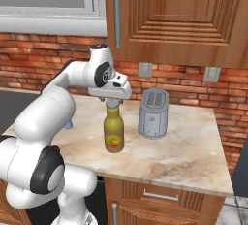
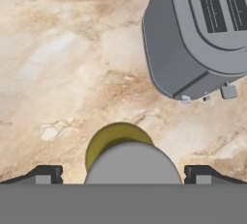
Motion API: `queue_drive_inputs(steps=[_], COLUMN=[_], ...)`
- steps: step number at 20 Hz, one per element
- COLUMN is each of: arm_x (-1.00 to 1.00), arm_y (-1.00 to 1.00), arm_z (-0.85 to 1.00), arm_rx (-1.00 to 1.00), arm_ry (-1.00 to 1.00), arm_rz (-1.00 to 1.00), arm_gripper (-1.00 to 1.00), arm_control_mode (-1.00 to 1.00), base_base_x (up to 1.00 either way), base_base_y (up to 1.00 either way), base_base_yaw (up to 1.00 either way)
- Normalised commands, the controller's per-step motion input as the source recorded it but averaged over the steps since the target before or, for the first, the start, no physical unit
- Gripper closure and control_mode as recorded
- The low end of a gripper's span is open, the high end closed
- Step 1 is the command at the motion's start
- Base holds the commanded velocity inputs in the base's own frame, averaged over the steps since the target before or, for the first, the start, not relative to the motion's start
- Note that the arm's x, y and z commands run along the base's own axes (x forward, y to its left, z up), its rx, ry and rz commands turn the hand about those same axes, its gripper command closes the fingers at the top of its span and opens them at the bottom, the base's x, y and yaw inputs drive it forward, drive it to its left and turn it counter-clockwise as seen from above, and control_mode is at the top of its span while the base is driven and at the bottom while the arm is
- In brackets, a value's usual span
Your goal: Place the drinks on the dining counter in a tight cluster.
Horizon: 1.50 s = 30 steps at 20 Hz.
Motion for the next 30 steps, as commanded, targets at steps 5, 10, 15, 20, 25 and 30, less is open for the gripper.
queue_drive_inputs(steps=[5, 10, 15, 20, 25, 30], arm_x=[-0.02, -0.02, 0.00, -0.01, -0.07, -0.01], arm_y=[0.00, 0.00, 0.00, 0.00, 0.00, 0.00], arm_z=[-0.18, -0.19, -0.09, -0.03, -0.06, -0.03], arm_rx=[0.04, 0.01, 0.00, 0.00, 0.00, 0.00], arm_ry=[0.00, 0.00, -0.05, -0.08, -0.05, -0.02], arm_rz=[0.00, 0.00, 0.00, 0.00, 0.00, 0.00], arm_gripper=[-1.00, -1.00, -1.00, -1.00, -1.00, -1.00], arm_control_mode=[-1.00, -1.00, -1.00, -1.00, -1.00, -1.00], base_base_x=[0.00, 0.00, 0.00, 0.00, 0.00, 0.00], base_base_y=[0.00, 0.00, 0.00, 0.00, 0.00, 0.00], base_base_yaw=[0.00, 0.00, 0.00, 0.00, 0.00, 0.00])
